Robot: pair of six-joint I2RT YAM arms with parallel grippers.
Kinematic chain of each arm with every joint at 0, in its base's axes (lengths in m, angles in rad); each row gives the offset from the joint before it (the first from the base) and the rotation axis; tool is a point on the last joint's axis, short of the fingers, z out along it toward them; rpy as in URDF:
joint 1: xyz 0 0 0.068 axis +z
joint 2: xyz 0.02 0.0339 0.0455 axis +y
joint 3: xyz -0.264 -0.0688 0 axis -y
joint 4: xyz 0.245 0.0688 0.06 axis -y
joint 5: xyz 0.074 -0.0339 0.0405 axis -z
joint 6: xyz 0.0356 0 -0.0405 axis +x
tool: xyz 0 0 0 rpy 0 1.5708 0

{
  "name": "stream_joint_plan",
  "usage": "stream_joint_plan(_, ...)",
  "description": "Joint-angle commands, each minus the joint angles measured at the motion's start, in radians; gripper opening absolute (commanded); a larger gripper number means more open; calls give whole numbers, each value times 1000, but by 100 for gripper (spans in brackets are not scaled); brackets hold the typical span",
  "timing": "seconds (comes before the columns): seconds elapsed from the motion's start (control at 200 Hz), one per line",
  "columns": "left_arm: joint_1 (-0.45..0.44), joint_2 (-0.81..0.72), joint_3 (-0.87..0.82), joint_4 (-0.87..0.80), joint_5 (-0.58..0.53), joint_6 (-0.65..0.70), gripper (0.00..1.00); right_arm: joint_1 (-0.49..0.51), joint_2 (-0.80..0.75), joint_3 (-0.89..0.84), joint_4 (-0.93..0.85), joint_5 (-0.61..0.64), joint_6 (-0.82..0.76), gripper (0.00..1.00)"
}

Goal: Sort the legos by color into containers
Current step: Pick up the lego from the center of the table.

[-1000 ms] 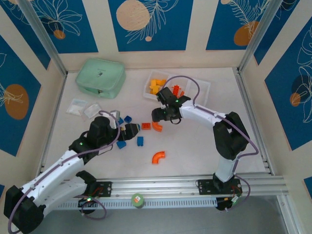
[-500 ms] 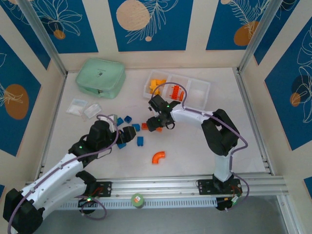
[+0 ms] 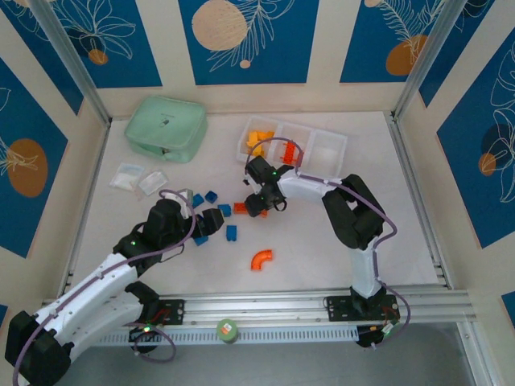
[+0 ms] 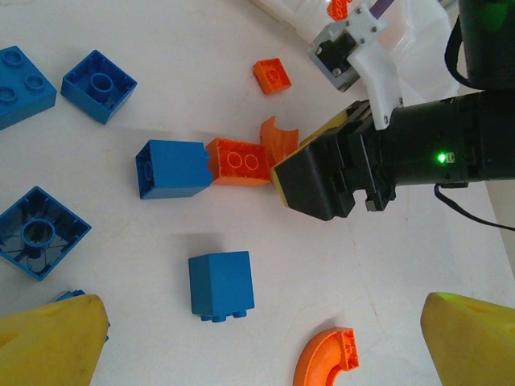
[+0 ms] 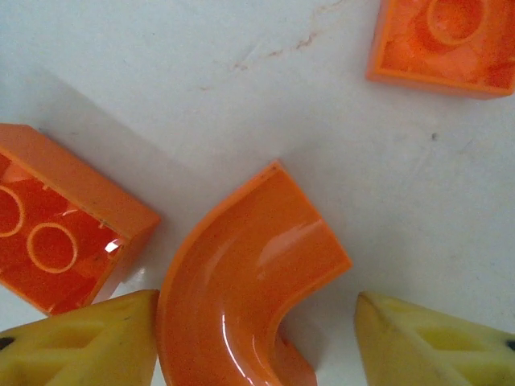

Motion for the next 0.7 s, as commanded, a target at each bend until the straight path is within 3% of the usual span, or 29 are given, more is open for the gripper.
stream_joint_plan(0.0, 14, -10, -13, -2, -19, -10, 99, 15, 23, 23, -19, -16, -22, 60)
stream_joint_plan(0.35, 15, 11, -10, 15, -5, -11, 99, 34, -1, 2, -31, 39, 3, 39)
stream_joint_plan(0.695, 15, 19, 17, 13, 1, 3, 99, 15, -83, -6, -50, 15, 61, 32)
